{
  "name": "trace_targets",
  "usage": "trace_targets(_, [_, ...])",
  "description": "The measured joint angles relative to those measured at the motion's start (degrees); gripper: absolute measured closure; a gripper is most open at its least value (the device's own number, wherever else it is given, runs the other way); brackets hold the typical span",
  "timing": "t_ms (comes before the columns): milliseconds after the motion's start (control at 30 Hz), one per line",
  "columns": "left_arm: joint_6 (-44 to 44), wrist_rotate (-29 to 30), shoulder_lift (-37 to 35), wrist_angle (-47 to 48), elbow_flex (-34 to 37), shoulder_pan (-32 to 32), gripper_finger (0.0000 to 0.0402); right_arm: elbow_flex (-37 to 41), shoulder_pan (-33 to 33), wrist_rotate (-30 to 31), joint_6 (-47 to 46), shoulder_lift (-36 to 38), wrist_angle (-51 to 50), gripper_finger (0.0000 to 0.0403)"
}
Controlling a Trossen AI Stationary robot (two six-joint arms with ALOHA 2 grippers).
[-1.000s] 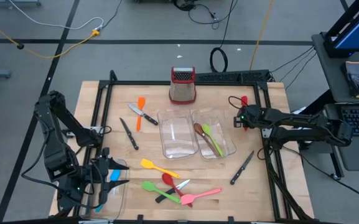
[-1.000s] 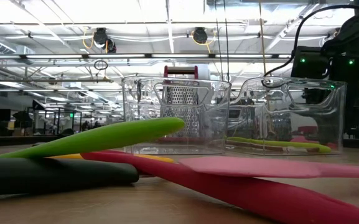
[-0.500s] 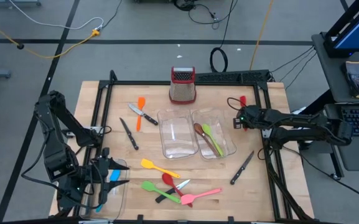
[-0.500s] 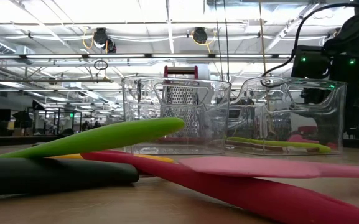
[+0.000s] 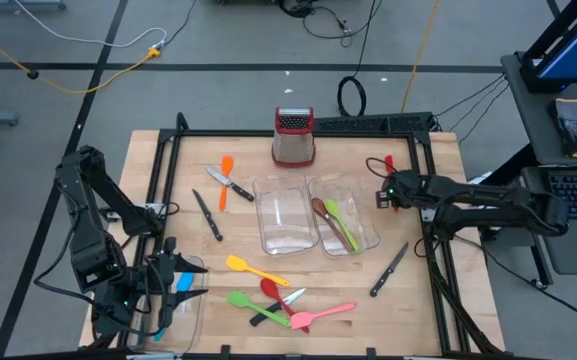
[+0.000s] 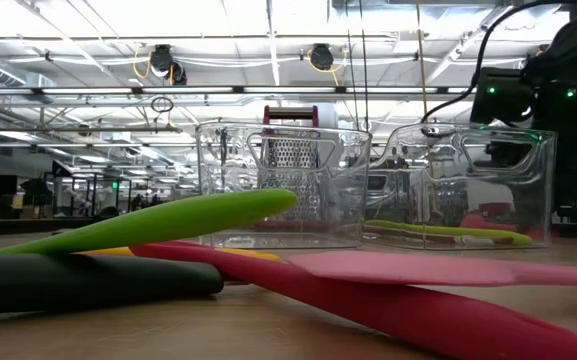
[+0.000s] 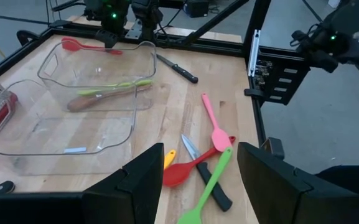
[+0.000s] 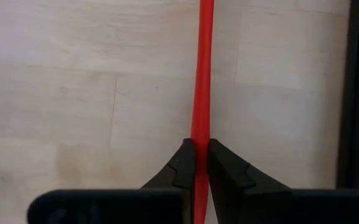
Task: Pick & Place Kitchen Items
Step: Put the red spatula into the left transparent bin
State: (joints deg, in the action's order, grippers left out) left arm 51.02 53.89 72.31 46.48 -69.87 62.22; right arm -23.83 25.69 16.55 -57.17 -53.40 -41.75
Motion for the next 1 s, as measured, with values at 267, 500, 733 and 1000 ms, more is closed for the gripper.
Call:
trace_targets(267, [-1.85, 0.0, 0.0, 0.0, 0.0, 0.0, 0.0192, 0.0, 0.0, 0.29, -0.44, 5.02, -2.16, 0.0389])
trace_targets(500, [-1.85, 0.11, 0.0, 0.0, 0.0, 0.0, 0.0192, -0.04, 0.0, 0.04, -0.41, 8.56, -1.84, 0.0389])
trace_targets(733, [-1.84, 0.22, 0.02, 0.01, 0.0, -1.8, 0.0192, -0.31, 0.0, -0.28, 1.97, 15.12, 2.43, 0.0389])
trace_targets(1000, [-1.85, 0.15, 0.02, 0.02, 0.0, -7.06, 0.0192, -6.62, -0.3, -0.43, 8.27, 21.29, 5.13, 0.0389])
